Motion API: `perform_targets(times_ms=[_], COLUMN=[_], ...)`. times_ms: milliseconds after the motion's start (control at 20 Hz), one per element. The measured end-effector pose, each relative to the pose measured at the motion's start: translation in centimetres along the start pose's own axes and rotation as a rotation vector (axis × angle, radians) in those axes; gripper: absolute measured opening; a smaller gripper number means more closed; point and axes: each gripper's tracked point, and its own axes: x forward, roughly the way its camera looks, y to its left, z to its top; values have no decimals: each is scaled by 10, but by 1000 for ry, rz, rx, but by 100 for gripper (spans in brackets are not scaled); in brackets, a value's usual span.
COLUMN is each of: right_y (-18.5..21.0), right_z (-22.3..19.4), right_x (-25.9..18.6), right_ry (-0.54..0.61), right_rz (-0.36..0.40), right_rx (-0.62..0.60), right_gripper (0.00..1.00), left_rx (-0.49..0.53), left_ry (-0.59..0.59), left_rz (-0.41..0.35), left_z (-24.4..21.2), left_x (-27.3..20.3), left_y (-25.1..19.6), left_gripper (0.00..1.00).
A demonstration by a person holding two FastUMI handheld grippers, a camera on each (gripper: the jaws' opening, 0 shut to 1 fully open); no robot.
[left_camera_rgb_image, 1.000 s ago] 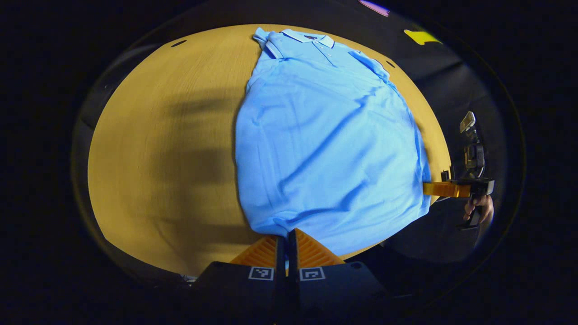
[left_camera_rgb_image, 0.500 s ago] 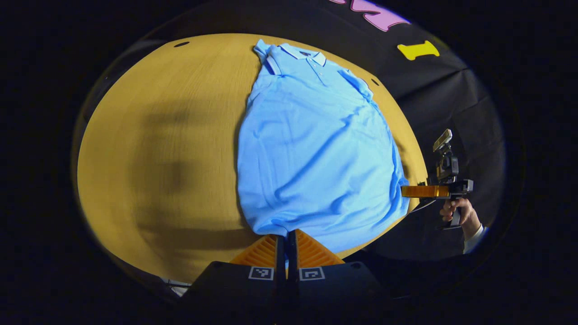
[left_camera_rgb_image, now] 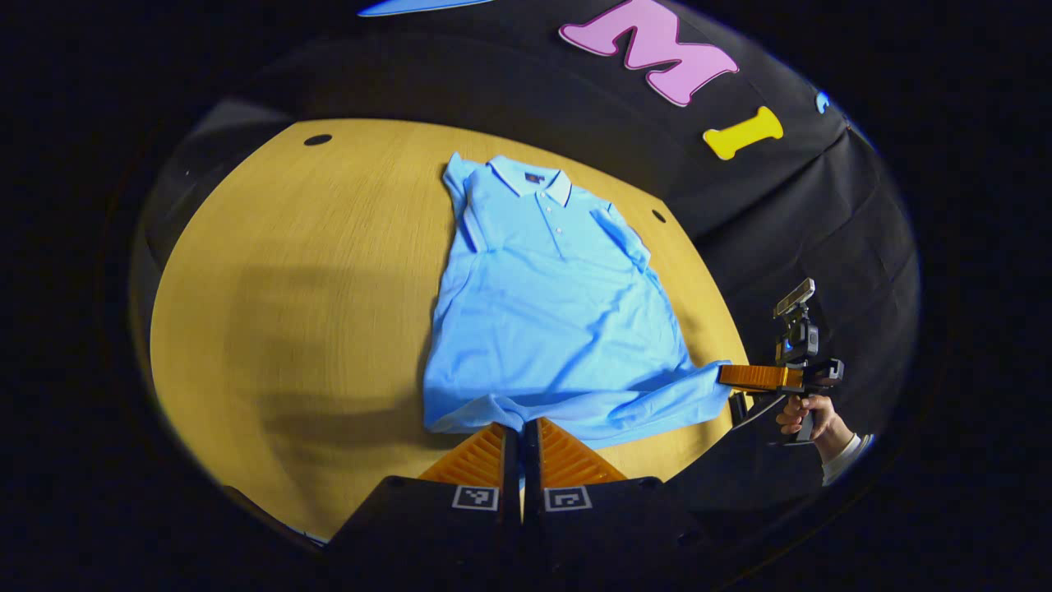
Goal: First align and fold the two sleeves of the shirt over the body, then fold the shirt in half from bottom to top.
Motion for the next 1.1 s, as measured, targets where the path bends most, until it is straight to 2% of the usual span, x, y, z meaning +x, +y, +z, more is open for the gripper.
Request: perform_targets(times_ms=[50, 150, 300, 350, 400, 500, 650, 700, 750, 800, 850, 900, 950, 1000, 1050, 1100], right_y=[4, 16, 32, 37, 42, 54, 53, 51, 52, 52, 49, 44, 39, 32, 24, 13], right_z=[14, 48, 101, 121, 144, 192, 258, 274, 288, 300, 309, 319, 328, 336, 339, 340], right_x=[2, 4, 13, 19, 28, 50, 99, 120, 140, 163, 182, 200, 216, 230, 240, 249], right_ry=[-24, -76, -140, -151, -155, -177, -211, -209, -211, -203, -194, -193, -191, -195, -189, -188], right_rz=[11, 37, 57, 57, 53, 58, -1, -25, -35, -46, -67, -91, -118, -145, -166, -202], right_rx=[-16, -52, -123, -158, -195, -247, -309, -342, -368, -383, -400, -426, -447, -452, -450, -451], right_gripper=[5, 5, 11, 0, 5, 5, 5, 5, 0, 5, 5, 0, 5, 5, 0, 5], left_rx=[10, 21, 27, 24, 20, 29, 51, 34, 10, -14, -31, -39, -43, -43, -35, -30], left_ry=[-25, -81, -179, -206, -228, -280, -311, -322, -337, -350, -364, -365, -354, -334, -304, -261], left_rz=[3, 1, 8, 13, 22, 57, 144, 157, 172, 193, 220, 246, 275, 308, 348, 384], left_z=[16, 54, 125, 147, 168, 213, 267, 282, 296, 311, 323, 333, 338, 336, 331, 320], left_x=[0, 3, 15, 16, 19, 32, 69, 81, 91, 103, 114, 125, 135, 145, 157, 167], left_y=[-1, -4, -5, -4, -3, 4, 23, 28, 35, 44, 55, 65, 74, 83, 91, 96], left_gripper=[6, 6, 6, 6, 6, 6, 6, 6, 6, 6, 6, 6, 6, 6, 6, 6])
